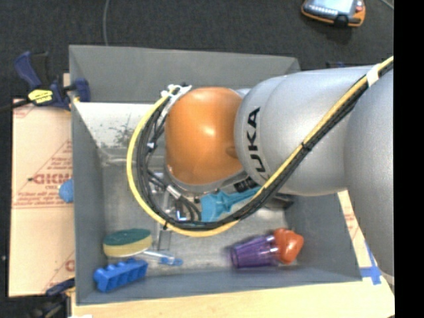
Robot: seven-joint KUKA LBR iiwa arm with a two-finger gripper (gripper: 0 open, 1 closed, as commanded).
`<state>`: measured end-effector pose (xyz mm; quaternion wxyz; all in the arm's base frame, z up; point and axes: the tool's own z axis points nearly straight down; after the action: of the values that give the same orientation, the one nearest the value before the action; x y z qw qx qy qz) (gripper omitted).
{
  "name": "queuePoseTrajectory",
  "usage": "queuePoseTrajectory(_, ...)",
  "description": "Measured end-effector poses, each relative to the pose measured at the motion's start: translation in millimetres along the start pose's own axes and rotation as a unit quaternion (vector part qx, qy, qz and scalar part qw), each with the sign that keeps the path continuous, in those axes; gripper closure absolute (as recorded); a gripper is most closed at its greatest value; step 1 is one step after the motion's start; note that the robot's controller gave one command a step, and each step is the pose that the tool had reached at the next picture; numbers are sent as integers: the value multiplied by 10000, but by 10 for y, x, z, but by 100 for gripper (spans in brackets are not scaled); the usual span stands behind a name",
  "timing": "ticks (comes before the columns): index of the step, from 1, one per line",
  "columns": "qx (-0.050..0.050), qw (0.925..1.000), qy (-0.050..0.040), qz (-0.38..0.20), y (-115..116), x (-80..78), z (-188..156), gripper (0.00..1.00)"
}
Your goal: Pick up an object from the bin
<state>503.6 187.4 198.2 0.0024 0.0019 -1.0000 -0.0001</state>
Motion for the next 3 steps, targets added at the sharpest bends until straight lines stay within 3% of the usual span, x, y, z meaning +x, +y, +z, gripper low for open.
queuePoseTrajectory(1,-6,10000,-36,25,-10,-21,-34,0)
queuePoseTrajectory(2,-6,9873,-30,-1588,514,250,383,0)
queuePoseTrajectory(3,6,9826,-19,-1858,370,299,503,0)
